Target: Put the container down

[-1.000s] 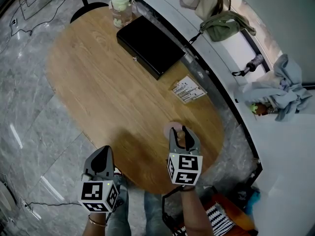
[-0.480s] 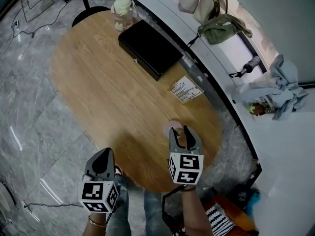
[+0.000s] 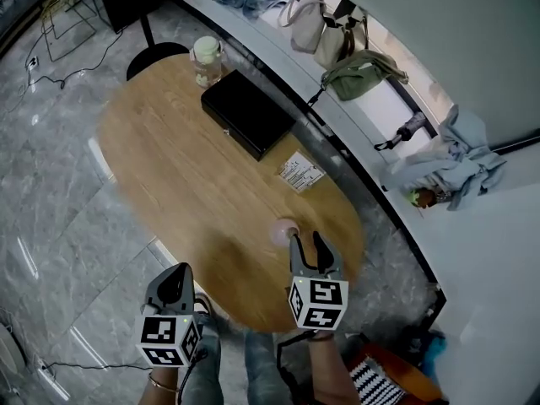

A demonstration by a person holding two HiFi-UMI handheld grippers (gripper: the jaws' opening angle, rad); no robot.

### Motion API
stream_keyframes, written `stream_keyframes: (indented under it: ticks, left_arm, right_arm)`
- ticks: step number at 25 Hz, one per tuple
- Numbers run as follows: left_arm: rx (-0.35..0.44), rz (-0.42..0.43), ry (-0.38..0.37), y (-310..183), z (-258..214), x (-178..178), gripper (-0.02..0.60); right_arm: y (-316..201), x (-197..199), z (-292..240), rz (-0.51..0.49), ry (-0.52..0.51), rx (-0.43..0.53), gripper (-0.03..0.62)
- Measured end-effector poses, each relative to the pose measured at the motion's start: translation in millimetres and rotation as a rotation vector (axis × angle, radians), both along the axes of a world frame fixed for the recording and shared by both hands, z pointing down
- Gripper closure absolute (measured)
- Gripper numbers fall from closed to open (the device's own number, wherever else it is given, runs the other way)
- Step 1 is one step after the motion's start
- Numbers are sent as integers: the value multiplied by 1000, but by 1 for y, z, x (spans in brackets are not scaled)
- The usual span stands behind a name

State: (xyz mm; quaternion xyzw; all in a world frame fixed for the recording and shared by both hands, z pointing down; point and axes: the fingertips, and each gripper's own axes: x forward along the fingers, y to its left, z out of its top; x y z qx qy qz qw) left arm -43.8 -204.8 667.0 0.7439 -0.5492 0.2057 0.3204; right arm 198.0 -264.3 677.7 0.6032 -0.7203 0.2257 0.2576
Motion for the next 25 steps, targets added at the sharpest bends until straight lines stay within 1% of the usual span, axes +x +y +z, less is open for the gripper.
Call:
stream_keyframes:
  ticks: [6, 7, 11, 15, 18, 20, 23, 25]
  left_arm:
    - [30, 14, 9, -1, -46, 5, 588]
    - [36, 15, 14, -1, -56, 7, 588]
    - [63, 38, 38, 5, -102, 18, 588]
    - [110, 63, 47, 1, -149, 25, 588]
    - [126, 70, 53, 9, -186, 29, 588]
    - [140, 74, 54, 18, -211, 30, 588]
    - [184, 90, 49, 22, -245, 30, 588]
    - [219, 107, 46, 19, -267, 28, 588]
  right_arm:
    - [32, 9, -49, 36, -43, 13, 426]
    - [40, 11, -58, 51, -59, 9, 439]
    - [73, 15, -101, 115, -152, 1, 448]
    - [78, 20, -150, 159, -195, 64, 508]
    - [84, 36, -189, 204, -221, 100, 520]
    - [92, 48, -213, 227, -219, 120, 541]
    - [99, 65, -244, 253, -215, 160, 587]
    - [102, 76, -263, 277, -217, 183, 588]
